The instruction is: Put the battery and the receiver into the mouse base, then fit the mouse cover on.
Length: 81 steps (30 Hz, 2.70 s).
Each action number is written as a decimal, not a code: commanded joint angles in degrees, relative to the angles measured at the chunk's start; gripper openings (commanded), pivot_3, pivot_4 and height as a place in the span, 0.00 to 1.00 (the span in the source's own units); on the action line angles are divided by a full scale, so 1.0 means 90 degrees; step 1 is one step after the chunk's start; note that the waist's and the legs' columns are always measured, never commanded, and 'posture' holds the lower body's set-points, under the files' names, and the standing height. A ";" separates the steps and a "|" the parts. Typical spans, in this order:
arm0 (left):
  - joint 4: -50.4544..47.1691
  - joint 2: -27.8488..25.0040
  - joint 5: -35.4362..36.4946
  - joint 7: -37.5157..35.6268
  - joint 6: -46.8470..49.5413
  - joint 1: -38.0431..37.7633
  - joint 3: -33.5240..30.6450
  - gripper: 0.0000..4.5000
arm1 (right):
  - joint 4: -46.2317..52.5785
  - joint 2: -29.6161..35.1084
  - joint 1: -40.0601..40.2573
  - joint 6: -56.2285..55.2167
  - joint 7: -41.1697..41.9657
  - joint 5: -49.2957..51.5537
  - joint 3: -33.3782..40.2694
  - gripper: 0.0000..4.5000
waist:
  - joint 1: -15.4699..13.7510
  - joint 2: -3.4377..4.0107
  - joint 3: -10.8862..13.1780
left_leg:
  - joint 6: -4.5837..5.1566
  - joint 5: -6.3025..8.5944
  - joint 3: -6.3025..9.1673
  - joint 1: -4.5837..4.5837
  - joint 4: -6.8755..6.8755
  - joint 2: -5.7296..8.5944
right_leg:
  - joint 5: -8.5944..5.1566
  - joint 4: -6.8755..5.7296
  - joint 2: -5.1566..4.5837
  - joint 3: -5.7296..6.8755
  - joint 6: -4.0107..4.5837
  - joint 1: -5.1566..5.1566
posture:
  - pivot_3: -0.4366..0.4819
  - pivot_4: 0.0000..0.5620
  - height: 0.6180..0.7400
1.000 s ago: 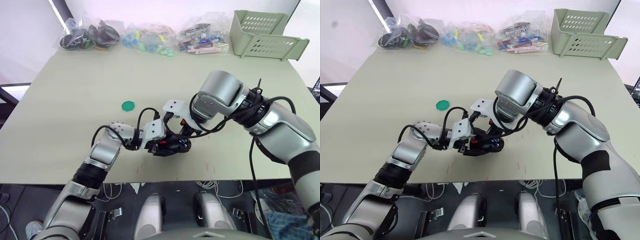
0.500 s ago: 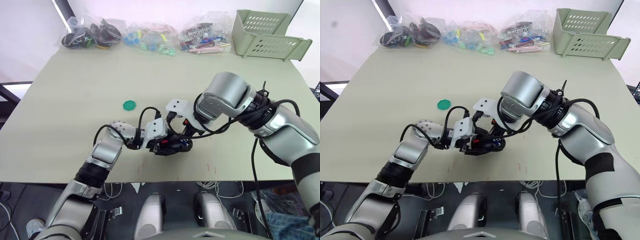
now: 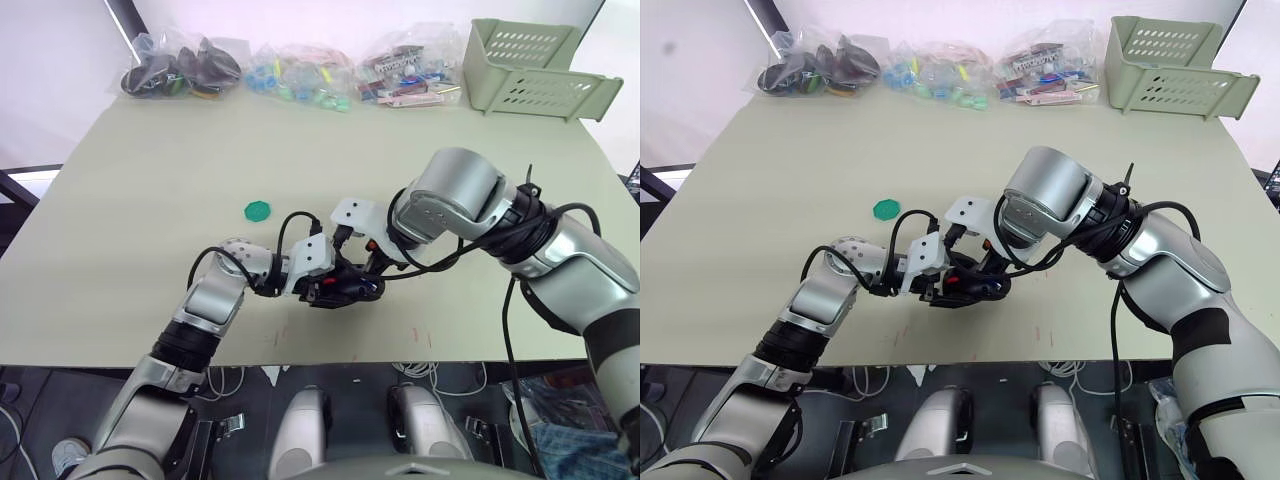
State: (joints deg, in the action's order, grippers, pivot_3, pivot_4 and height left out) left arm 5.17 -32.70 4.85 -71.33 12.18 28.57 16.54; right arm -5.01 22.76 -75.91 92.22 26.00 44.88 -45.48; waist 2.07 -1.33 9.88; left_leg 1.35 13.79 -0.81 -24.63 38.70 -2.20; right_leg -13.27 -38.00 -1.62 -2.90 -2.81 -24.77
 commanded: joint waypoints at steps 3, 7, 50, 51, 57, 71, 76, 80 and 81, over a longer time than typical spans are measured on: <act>0.0024 0.0013 -0.0090 0.0231 0.0087 0.0041 0.0012 0.72 | -0.0081 -0.0089 0.0030 0.0031 -0.0333 0.0428 0.0373 0.00 | 0.0006 0.0000 0.0000 | 0.0000 0.0000 -0.0001 0.0001 0.0000 0.0000 | 0.0000 -0.0001 0.0000 0.0000 0.0000 0.0000 | 0.48 0.27 1.00; 0.0065 0.0007 -0.0098 0.0208 0.0073 0.0073 0.0020 0.72 | -0.0370 -0.0110 0.0035 0.0031 -0.0712 0.0866 0.0503 0.00 | 0.0009 0.0000 0.0000 | 0.0000 0.0000 -0.0001 0.0003 0.0000 -0.0001 | 0.0000 -0.0001 0.0001 -0.0001 0.0000 0.0001 | 0.48 0.27 1.00; 0.0095 0.0001 -0.0080 0.0190 0.0113 0.0127 0.0031 0.72 | -0.0827 0.0017 0.0539 0.0031 -0.3980 0.3599 0.1428 0.00 | 0.0023 -0.0001 0.0000 | 0.0001 0.0000 -0.0001 -0.0004 -0.0004 -0.0004 | 0.0000 0.0004 0.0001 -0.0002 0.0000 -0.0001 | 0.48 0.27 1.00; 0.0092 0.0004 -0.0078 0.0191 0.0120 0.0131 0.0032 0.72 | -0.0842 0.0006 0.0543 0.0031 -0.4012 0.3605 0.1464 0.00 | 0.0025 -0.0001 0.0000 | 0.0001 0.0000 -0.0001 -0.0003 -0.0004 -0.0004 | 0.0000 0.0004 0.0001 -0.0002 0.0000 -0.0001 | 0.48 0.27 1.00; 0.0111 0.0018 -0.0080 0.0190 0.0126 0.0162 0.0033 0.72 | -0.0798 0.0004 0.0596 0.0031 -0.4172 0.3749 0.1525 0.00 | 0.0027 -0.0001 0.0000 | 0.0001 0.0000 -0.0002 -0.0002 -0.0004 -0.0004 | 0.0000 0.0004 0.0001 -0.0003 0.0000 -0.0001 | 0.48 0.27 1.00; 0.0096 0.0022 -0.0079 0.0199 0.0171 0.0171 0.0024 0.72 | -0.0648 0.0048 0.0963 0.0031 -0.4786 0.4034 0.1815 0.00 | 0.0020 0.0000 0.0000 | 0.0001 0.0000 -0.0003 -0.0004 -0.0004 -0.0004 | 0.0000 0.0005 0.0001 -0.0006 0.0000 -0.0001 | 0.48 0.27 1.00; 0.0083 0.0018 -0.0077 0.0191 0.0174 0.0162 0.0017 0.72 | -0.0558 0.0042 0.1117 0.0031 -0.5080 0.4192 0.1919 0.00 | 0.0018 0.0000 0.0000 | 0.0001 0.0000 -0.0003 -0.0005 -0.0004 -0.0004 | 0.0000 0.0006 0.0000 -0.0007 0.0000 -0.0001 | 0.48 0.27 1.00; 0.0081 0.0010 -0.0076 0.0183 0.0169 0.0158 0.0014 0.72 | -0.0537 0.0028 0.1197 0.0031 -0.5270 0.4305 0.1969 0.00 | 0.0018 0.0000 0.0000 | 0.0001 0.0000 -0.0003 -0.0005 -0.0004 -0.0004 | 0.0000 0.0006 0.0000 -0.0006 0.0000 -0.0001 | 0.48 0.27 1.00; 0.0088 0.0013 -0.0079 0.0184 0.0169 0.0165 0.0016 0.72 | -0.0515 0.0027 0.1231 0.0031 -0.5306 0.4329 0.1972 0.00 | 0.0017 0.0000 0.0000 | 0.0001 0.0000 -0.0003 -0.0005 -0.0004 -0.0004 | 0.0000 0.0006 0.0000 -0.0007 0.0000 -0.0001 | 0.48 0.27 1.00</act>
State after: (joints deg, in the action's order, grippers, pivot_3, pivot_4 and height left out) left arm 5.67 -32.42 4.83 -71.14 13.31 29.36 16.60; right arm -10.99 23.17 -65.60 92.17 -21.06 82.72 -28.33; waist 2.22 -1.34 9.88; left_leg 1.36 13.80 -0.83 -24.68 38.67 -2.24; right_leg -13.27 -37.95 -1.62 -2.95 -2.81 -24.78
